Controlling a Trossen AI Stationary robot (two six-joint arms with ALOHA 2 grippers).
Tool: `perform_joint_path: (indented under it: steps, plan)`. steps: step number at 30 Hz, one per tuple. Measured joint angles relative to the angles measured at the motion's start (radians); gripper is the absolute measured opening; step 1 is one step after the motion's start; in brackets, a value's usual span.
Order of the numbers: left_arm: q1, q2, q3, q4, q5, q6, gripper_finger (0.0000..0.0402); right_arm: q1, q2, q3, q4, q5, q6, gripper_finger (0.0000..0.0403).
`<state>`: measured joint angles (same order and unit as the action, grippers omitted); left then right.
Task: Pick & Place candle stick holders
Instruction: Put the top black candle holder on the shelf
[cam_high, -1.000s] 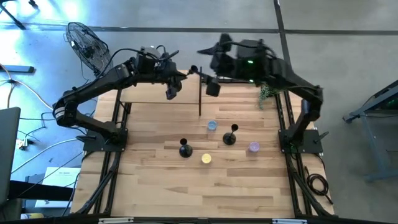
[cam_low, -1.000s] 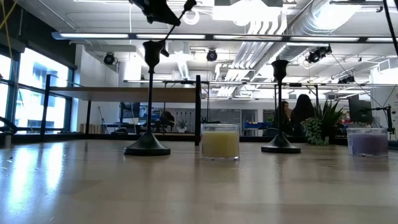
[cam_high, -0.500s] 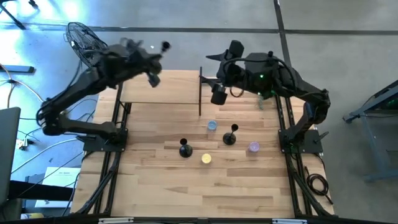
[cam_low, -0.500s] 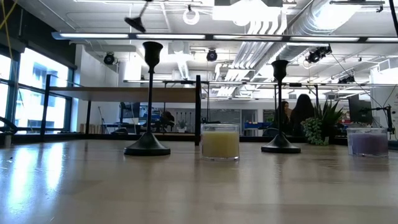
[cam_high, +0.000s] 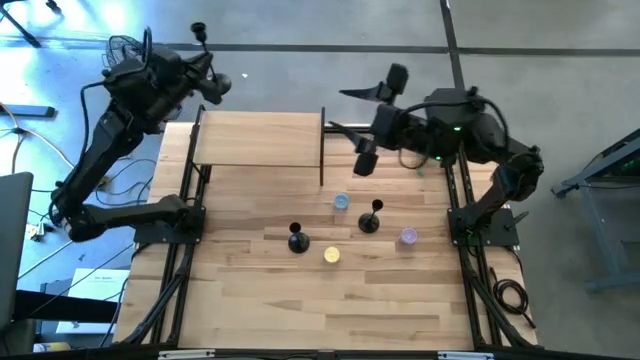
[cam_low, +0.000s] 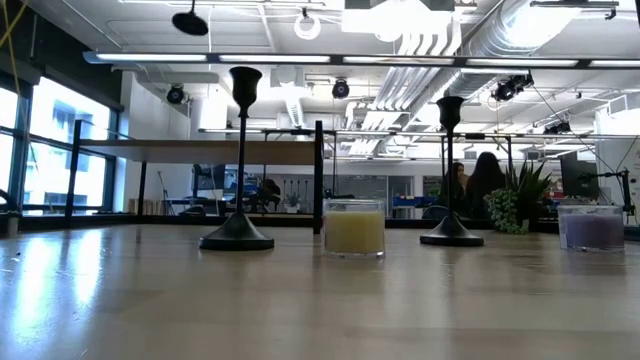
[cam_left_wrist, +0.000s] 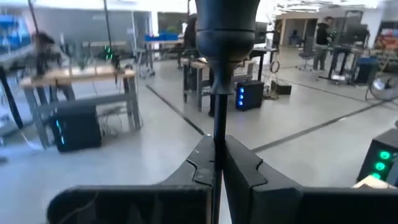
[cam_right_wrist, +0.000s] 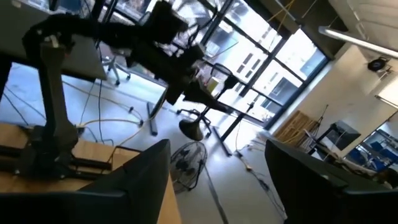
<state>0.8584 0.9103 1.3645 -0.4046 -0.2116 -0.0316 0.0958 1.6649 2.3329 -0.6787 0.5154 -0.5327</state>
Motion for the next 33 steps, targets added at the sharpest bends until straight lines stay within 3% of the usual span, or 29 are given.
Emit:
perform_joint_path:
  steps: [5,11,24,33]
  plan:
    - [0.152,-0.037,-0.129,0.037,0.138,-0.049,0.0005,0.012,-0.018,0.0,-0.04,0.004,0.024,0.0251]
    - [0.176,-0.064,-0.228,0.164,0.172,-0.04,0.0005,0.012,-0.018,0.0,-0.094,0.006,0.047,0.025]
    - [0.176,-0.064,-0.236,0.134,0.151,0.0,0.0005,0.025,-0.02,0.0,-0.136,0.027,0.112,0.025]
    - [0.126,-0.026,-0.236,0.18,-0.012,-0.002,0.0005,0.025,-0.02,0.0,-0.133,0.031,0.117,0.025]
